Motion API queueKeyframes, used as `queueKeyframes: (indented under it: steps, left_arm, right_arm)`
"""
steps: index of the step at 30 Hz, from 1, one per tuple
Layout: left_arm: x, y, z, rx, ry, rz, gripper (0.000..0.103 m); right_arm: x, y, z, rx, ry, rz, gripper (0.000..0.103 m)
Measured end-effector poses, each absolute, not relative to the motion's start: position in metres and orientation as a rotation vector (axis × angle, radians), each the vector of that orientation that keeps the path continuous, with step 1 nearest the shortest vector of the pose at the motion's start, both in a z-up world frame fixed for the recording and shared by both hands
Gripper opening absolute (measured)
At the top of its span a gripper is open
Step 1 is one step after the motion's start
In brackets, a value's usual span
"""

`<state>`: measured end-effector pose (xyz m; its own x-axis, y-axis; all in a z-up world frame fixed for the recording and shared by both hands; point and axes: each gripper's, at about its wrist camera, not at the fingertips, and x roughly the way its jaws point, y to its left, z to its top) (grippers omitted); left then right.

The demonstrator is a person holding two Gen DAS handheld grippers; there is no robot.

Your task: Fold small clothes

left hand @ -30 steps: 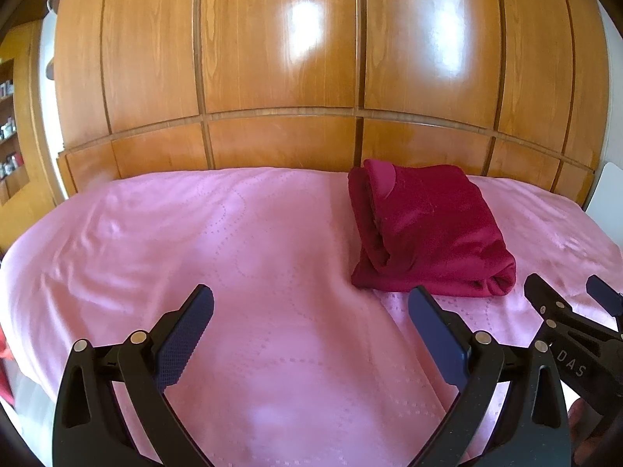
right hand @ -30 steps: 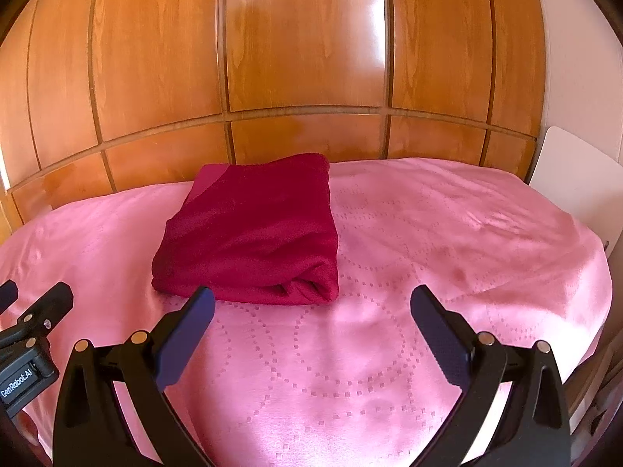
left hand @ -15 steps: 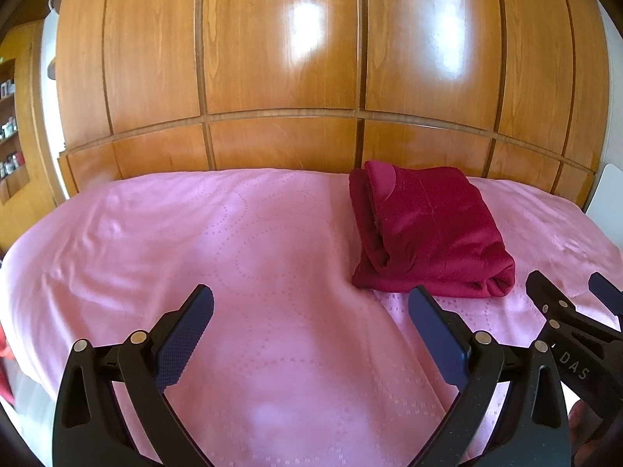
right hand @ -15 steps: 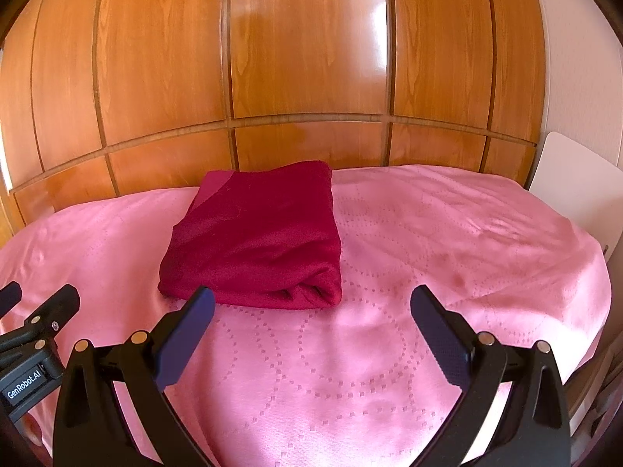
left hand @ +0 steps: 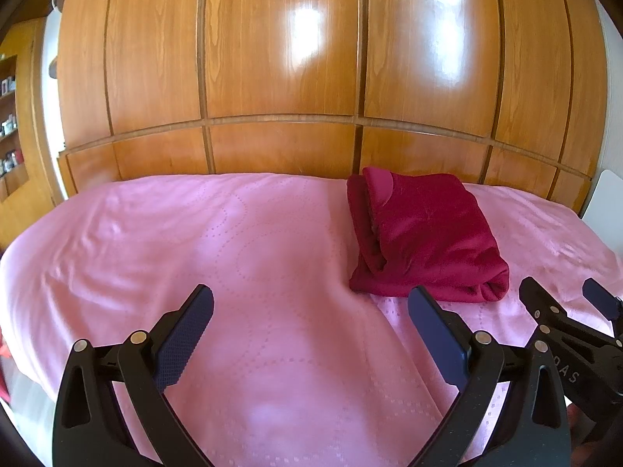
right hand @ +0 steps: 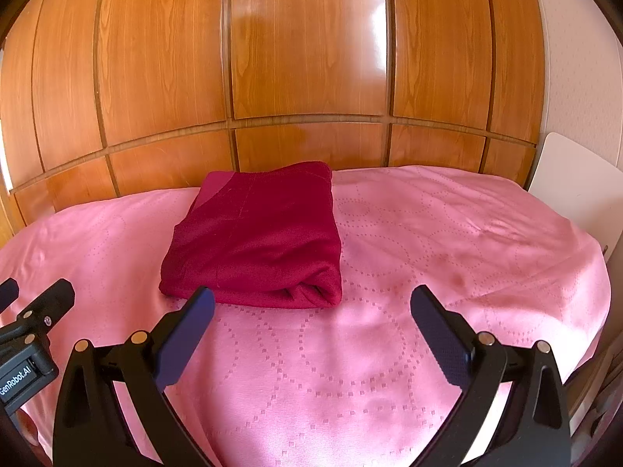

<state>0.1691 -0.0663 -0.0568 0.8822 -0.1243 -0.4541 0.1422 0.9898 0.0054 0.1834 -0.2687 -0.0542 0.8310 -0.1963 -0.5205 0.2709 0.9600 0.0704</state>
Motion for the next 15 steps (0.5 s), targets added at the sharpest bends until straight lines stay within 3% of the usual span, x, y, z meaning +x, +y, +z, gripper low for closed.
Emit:
queueKeyframes:
  steps: [15]
  left_arm:
    - [0.1680,-0.0694,-0.0558,0.050,0.463,-0.123,0.099]
  right_arm:
    - [0.1818,-0.2665,-0.0560,0.144,0.543,-0.254,0.100]
